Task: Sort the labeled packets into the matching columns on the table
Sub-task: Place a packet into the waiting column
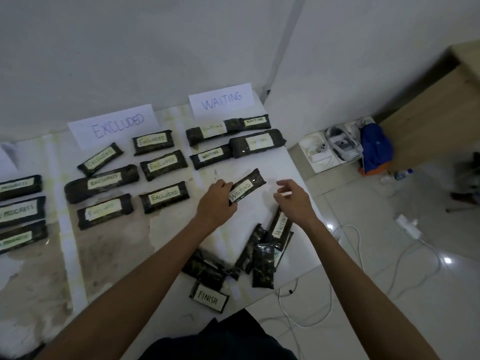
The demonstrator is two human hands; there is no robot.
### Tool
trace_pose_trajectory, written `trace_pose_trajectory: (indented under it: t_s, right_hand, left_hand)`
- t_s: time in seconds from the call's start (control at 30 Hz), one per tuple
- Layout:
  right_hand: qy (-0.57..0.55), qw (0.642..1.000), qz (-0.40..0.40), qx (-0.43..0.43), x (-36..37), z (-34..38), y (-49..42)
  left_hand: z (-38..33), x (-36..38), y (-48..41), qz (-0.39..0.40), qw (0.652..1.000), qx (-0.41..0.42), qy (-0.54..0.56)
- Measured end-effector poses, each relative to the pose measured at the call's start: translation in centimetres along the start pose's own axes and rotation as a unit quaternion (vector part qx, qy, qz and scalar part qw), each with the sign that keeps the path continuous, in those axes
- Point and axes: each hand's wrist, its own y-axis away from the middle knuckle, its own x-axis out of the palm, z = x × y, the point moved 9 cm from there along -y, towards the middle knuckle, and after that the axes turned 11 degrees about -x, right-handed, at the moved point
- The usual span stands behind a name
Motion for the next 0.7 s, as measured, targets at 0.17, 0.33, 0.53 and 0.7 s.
trace_pose_trajectory:
  t_s: [0.17, 0.33, 0.53, 0.7]
  right_hand:
    - [0.163, 0.979, 0.089, -0.083, -0.6, -3.8, 1.9]
    - [0.299, 0.906, 0.177, -0.243, 2.0, -4.4, 3.7]
    - [0.349, 0.858, 0.193, -0.323, 2.9, -3.8, 4.0]
    - [0.366, 0.822, 0.179, -0.398, 3.4, -2.3, 3.7]
  left_hand:
    - [-3.3, 2.3, -3.6, -0.004, 0.998, 0.027, -0.053]
    - [-6.4, 4.7, -7.0, 0.007, 0.995, 0.049, -0.081]
    - [-8.6, 6.6, -10.2, 0.012, 0.992, 0.065, -0.104]
    - [-8.0, 6.6, -10.3, 0.014, 0.992, 0.064, -0.107]
